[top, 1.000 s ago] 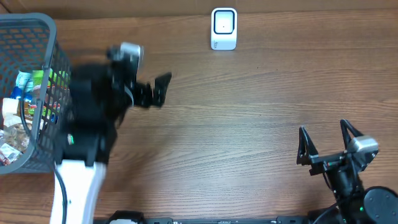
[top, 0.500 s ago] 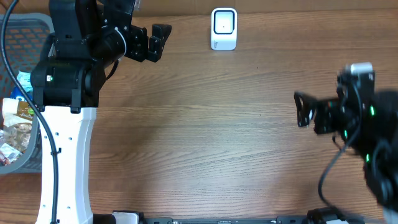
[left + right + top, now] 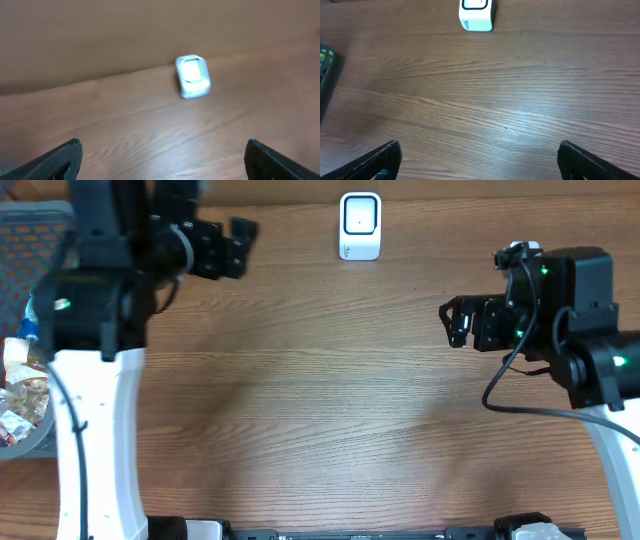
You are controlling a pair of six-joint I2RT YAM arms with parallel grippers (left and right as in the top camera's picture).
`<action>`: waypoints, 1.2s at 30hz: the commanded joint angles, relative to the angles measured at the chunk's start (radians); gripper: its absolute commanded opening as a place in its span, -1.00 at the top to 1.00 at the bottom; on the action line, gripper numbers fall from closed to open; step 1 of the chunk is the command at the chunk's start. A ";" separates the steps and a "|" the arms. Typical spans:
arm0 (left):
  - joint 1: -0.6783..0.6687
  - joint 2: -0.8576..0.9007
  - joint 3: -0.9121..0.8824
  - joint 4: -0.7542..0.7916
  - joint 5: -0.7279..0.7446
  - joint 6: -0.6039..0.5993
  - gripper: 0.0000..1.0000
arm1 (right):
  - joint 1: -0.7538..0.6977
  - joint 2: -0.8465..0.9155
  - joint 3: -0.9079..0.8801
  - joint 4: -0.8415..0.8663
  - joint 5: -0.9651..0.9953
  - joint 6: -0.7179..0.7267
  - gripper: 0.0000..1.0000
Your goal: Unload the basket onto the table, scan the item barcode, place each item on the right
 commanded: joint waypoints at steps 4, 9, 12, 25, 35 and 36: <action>0.269 -0.008 0.233 -0.146 -0.296 -0.274 -0.83 | 0.003 0.028 0.030 0.008 -0.023 0.008 -1.00; 0.583 0.010 0.237 -0.198 -0.292 -0.342 -0.82 | 0.003 0.037 0.030 0.009 -0.023 0.008 -1.00; 0.710 0.049 0.237 -0.199 -0.241 -0.340 -0.82 | 0.004 0.039 0.030 0.007 -0.027 0.008 -1.00; 0.796 0.452 0.237 -0.120 -0.121 -0.162 -0.75 | 0.004 0.040 0.030 -0.034 -0.076 0.008 -1.00; 0.776 0.690 0.236 -0.072 -0.087 -0.014 -0.82 | 0.004 0.040 0.030 -0.055 -0.078 0.024 -1.00; 0.774 0.706 0.237 -0.069 -0.087 -0.014 -0.81 | 0.004 0.040 0.030 -0.055 -0.080 0.024 -1.00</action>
